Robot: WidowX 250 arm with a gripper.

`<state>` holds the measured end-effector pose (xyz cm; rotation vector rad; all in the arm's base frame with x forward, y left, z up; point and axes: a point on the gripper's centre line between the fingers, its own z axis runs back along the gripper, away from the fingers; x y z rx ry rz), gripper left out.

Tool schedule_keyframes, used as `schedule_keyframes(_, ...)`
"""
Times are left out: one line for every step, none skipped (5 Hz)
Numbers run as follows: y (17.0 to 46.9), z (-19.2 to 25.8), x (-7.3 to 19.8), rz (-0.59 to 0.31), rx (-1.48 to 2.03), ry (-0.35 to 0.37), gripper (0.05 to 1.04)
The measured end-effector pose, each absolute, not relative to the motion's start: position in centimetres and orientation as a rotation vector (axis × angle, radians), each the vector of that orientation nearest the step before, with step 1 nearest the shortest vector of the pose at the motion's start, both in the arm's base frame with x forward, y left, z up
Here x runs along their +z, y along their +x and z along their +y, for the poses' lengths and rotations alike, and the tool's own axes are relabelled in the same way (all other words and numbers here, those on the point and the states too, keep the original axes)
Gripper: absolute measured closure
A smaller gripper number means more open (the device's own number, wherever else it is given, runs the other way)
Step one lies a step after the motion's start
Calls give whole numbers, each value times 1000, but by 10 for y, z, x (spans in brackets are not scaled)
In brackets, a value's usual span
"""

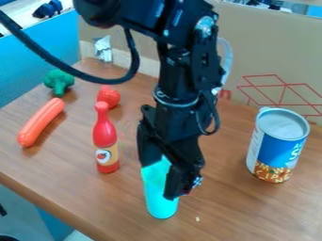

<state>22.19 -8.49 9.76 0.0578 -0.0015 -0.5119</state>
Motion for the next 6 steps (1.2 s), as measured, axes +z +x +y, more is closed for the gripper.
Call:
schedule_keyframes(219,-92,93,8,-523,83,82)
schedule_keyframes(224,-90,80,32,-510,71,82)
schedule_keyframes(225,-91,73,53,-514,64,82)
schedule_keyframes(227,-92,70,47,-517,70,141)
schedule_keyframes(230,-90,66,29,-506,60,426)
schedule_keyframes(227,-87,73,-3,-489,61,724)
